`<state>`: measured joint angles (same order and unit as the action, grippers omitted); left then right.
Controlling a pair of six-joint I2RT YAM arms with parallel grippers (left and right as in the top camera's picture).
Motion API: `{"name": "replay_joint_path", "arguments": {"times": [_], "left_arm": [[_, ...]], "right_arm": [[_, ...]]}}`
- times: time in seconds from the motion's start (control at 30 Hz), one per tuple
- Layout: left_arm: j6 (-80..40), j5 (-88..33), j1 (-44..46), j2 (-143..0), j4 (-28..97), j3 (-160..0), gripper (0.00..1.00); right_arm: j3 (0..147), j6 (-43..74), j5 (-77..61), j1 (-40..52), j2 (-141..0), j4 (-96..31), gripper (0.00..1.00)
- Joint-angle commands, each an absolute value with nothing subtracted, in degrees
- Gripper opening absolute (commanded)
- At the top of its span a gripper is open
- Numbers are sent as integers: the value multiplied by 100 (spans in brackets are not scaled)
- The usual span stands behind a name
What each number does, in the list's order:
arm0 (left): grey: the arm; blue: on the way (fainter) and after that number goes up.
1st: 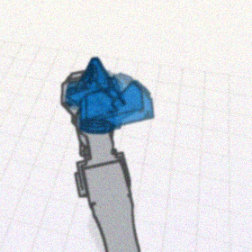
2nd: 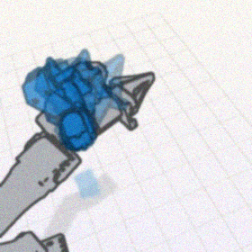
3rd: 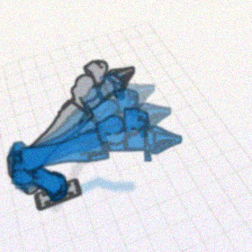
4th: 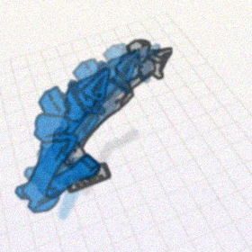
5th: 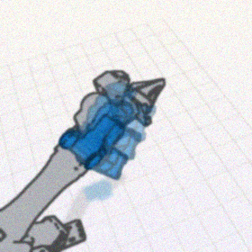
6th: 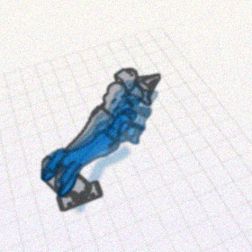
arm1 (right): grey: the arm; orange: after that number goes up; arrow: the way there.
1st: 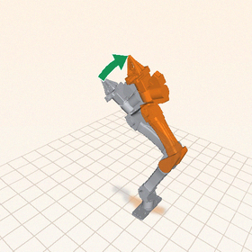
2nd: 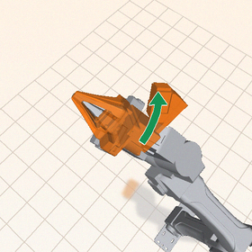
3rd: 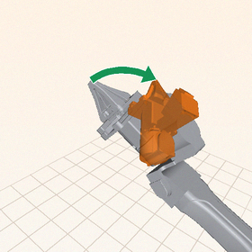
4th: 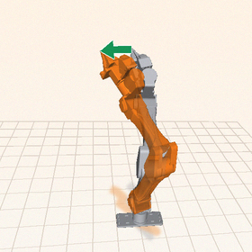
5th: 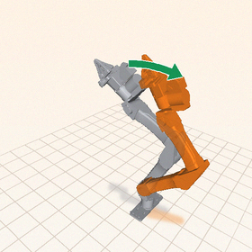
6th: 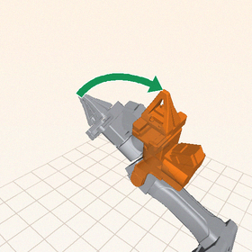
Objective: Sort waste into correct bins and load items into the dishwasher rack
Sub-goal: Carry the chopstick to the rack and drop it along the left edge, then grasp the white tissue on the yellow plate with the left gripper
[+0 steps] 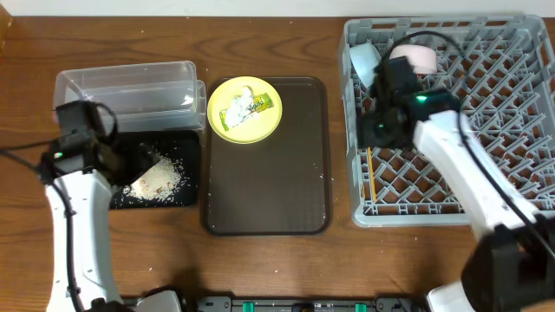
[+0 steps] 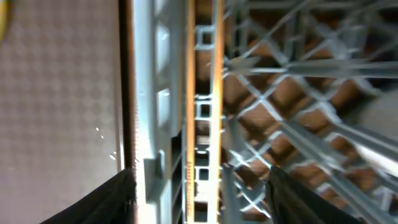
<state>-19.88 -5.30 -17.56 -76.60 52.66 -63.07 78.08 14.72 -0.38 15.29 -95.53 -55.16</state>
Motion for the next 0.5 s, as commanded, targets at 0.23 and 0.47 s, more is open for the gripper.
{"name": "replay_joint_path", "arguments": {"times": [0.23, 0.47], "left_arm": [[-611, -685, 204, -7703, 3795, -6466, 88], [344, -652, 1238, -8392, 2320, -6466, 88]], "right_arm": [[7940, 1402, -30, 611, -8458, -5839, 88], [7937, 1406, -30, 554, -8455, -6027, 88]]}}
